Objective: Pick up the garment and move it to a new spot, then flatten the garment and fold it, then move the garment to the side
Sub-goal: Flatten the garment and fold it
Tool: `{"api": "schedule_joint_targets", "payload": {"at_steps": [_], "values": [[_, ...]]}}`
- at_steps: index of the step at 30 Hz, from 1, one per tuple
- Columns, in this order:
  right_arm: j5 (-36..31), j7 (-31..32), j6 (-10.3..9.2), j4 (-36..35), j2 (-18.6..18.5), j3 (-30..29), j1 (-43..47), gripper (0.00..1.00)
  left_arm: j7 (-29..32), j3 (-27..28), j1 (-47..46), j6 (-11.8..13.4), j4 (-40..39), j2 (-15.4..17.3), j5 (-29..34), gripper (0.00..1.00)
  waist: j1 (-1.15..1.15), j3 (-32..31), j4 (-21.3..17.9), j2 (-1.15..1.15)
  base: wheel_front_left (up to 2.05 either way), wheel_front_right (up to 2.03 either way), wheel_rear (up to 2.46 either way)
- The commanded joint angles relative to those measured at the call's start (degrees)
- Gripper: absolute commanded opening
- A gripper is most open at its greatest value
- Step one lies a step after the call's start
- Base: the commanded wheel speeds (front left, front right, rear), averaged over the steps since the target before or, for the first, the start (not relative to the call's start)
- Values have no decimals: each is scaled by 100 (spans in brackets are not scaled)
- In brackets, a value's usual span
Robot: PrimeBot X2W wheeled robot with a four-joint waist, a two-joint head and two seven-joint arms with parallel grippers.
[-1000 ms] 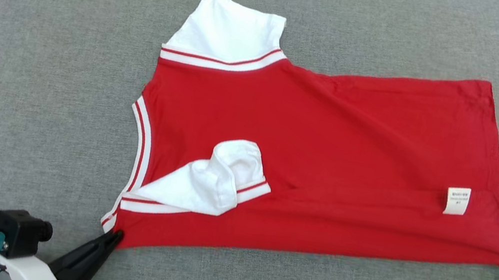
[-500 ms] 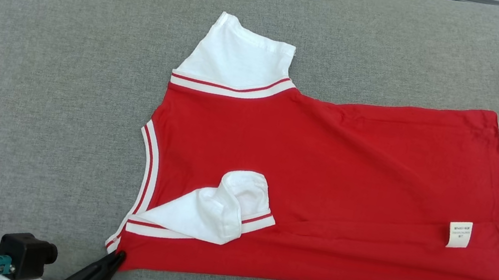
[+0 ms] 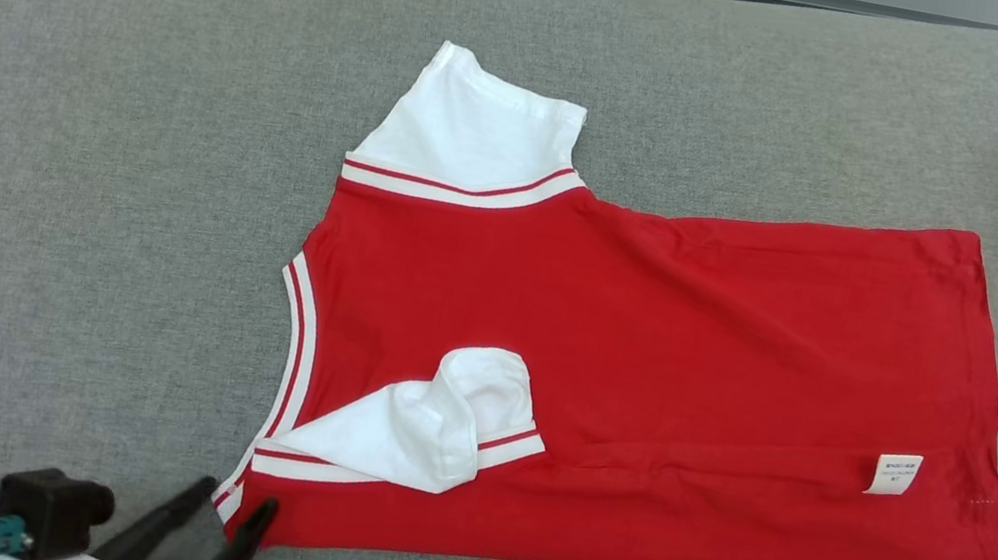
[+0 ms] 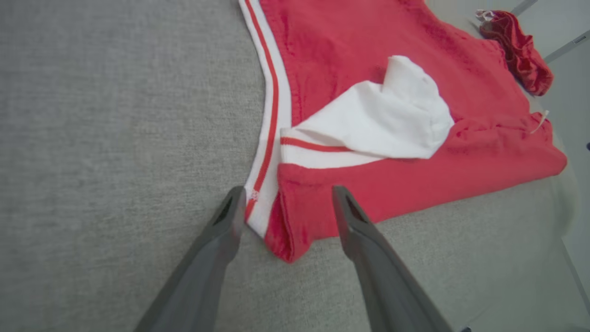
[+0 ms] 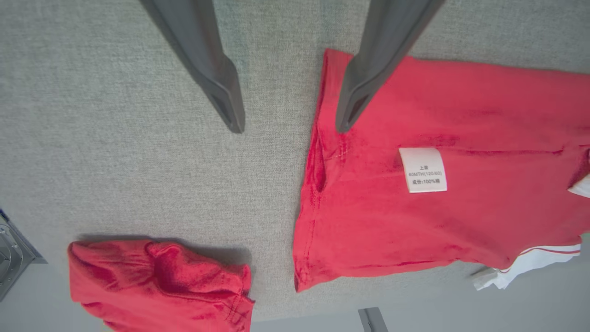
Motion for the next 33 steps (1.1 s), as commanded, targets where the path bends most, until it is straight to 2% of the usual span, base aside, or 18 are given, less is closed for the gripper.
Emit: {"api": "schedule_joint_targets", "payload": {"at_steps": [1,4,7,11,16,21,24,27,33], "values": [[-155,-48,-12,-30,72,-98,-97,100,-62,126,28,95,-126,100,10,100,0,-39,-21,0,0,0,0],[-453,-58,-13,-125,280,-285,-222,100,37,379,-146,262,-491,382,37,100,0,-93,-10,0,0,0,0],[-743,-54,-12,-220,514,-325,-410,100,361,654,-659,452,-763,816,258,100,0,-120,-7,0,0,0,0],[-1004,-55,-12,-314,754,-175,-816,100,1067,694,-1805,423,-864,1019,471,100,0,-30,-82,0,0,0,0],[-1153,-3,-12,-377,938,229,-1485,100,2263,375,-3654,105,-246,700,531,100,0,372,-341,0,0,0,0],[-1171,-17,-13,-363,1045,571,-2117,100,3431,-88,-5319,-238,948,217,632,100,0,879,-669,0,0,0,0],[-1141,-35,-13,-335,1105,749,-2406,100,4056,-299,-6056,-409,1627,75,691,100,0,1142,-950,0,0,0,0],[-1111,-54,-13,-259,1199,861,-2617,100,4342,-426,-6555,-533,2194,-15,809,100,0,1345,-1221,0,0,0,0],[-1126,-55,-12,-183,1466,1076,-2843,100,4549,-486,-7055,-595,2992,79,1007,100,0,1622,-1711,0,0,0,0]]}}
